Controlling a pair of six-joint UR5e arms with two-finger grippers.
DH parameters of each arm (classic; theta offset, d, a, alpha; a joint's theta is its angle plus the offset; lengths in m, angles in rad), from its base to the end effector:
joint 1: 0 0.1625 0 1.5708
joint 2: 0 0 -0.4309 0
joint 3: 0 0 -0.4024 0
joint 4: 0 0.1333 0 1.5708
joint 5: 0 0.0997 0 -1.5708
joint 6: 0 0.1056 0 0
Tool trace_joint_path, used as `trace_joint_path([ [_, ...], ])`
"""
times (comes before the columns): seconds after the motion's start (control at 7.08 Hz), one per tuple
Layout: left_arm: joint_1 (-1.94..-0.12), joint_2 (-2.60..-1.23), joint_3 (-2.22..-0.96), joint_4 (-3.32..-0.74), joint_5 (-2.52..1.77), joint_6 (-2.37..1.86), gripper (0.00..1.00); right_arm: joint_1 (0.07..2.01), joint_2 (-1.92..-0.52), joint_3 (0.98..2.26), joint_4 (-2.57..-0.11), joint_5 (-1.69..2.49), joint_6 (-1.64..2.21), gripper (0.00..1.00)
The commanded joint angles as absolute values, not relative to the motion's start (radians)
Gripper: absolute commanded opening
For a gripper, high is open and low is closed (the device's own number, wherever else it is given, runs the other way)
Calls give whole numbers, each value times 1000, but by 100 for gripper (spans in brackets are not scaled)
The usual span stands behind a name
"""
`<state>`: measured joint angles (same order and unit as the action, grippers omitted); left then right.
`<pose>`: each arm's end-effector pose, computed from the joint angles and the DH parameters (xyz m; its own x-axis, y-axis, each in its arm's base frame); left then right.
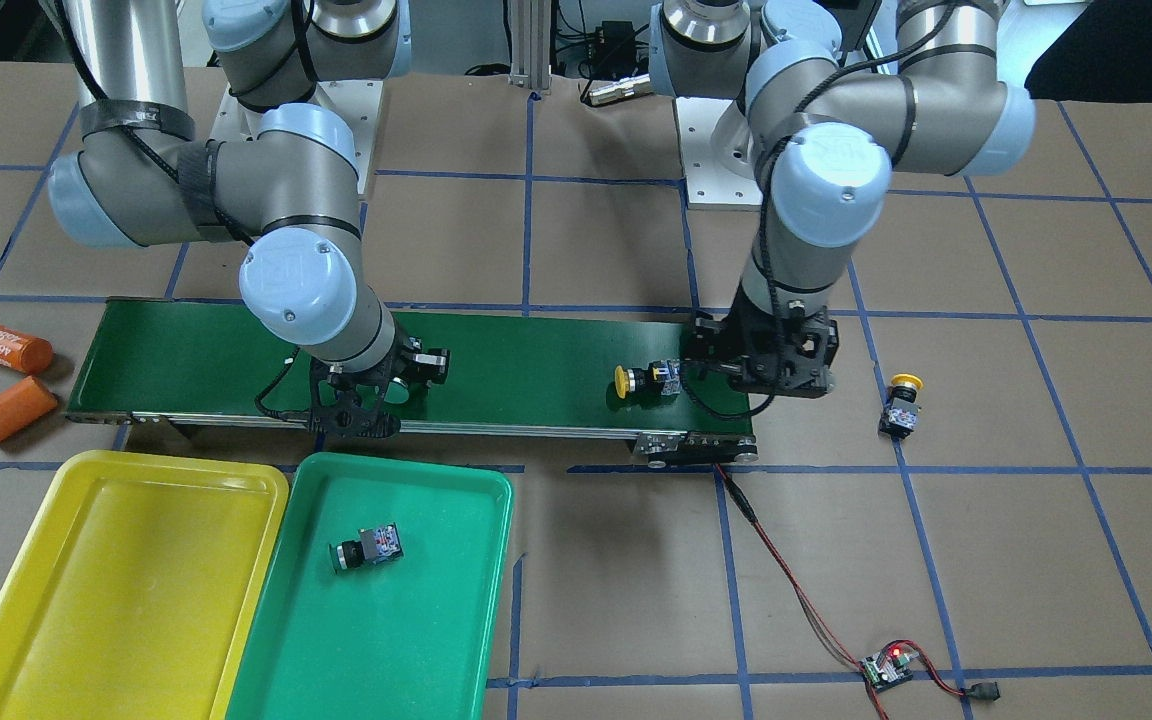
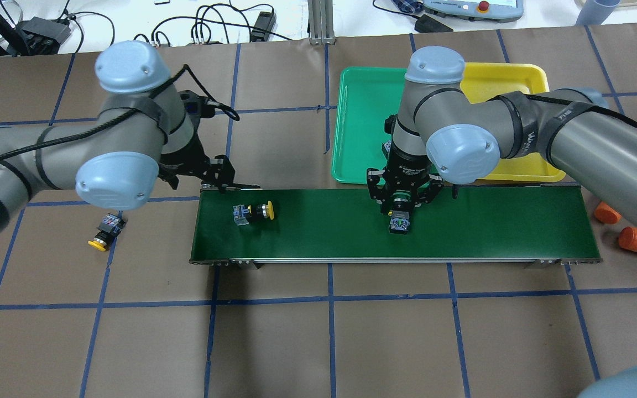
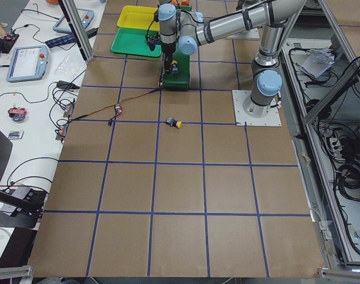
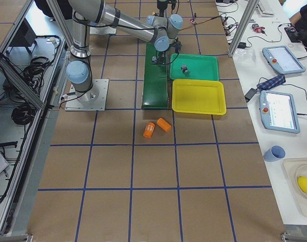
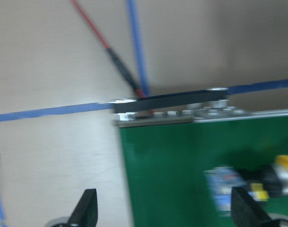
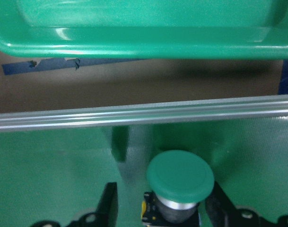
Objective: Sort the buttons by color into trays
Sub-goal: 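Place yellow button on conveyor with left gripper while right lifts green button, then release green button into teal tray with right gripper while left grasps table yellow button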
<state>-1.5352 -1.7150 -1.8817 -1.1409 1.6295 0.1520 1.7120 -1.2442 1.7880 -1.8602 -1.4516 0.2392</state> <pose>-0.1085 -0.5246 0.3042 -0.9916 0.1176 -0.0542 0.1159 0.9927 0.0338 0.2222 -0.5267 0.2359 -0.9914 0.1200 -0.0522 0.1016 0.9570 0.2718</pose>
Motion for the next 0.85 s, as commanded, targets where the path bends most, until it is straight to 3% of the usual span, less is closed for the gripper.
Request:
trace_joint_path([
  [0.0, -1316, -1733, -1882, -1149, 1631, 419, 100, 1706, -1255, 1786, -1855, -1454, 241, 0],
  [0.42, -1223, -1804, -1961, -984, 1682, 692, 100, 1695, -1250, 1647, -1876, -1465, 241, 0],
  [0.71, -1189, -1850, -2044, -769, 1697, 768, 100, 1680, -1098, 1449, -1878, -1501, 236, 0],
])
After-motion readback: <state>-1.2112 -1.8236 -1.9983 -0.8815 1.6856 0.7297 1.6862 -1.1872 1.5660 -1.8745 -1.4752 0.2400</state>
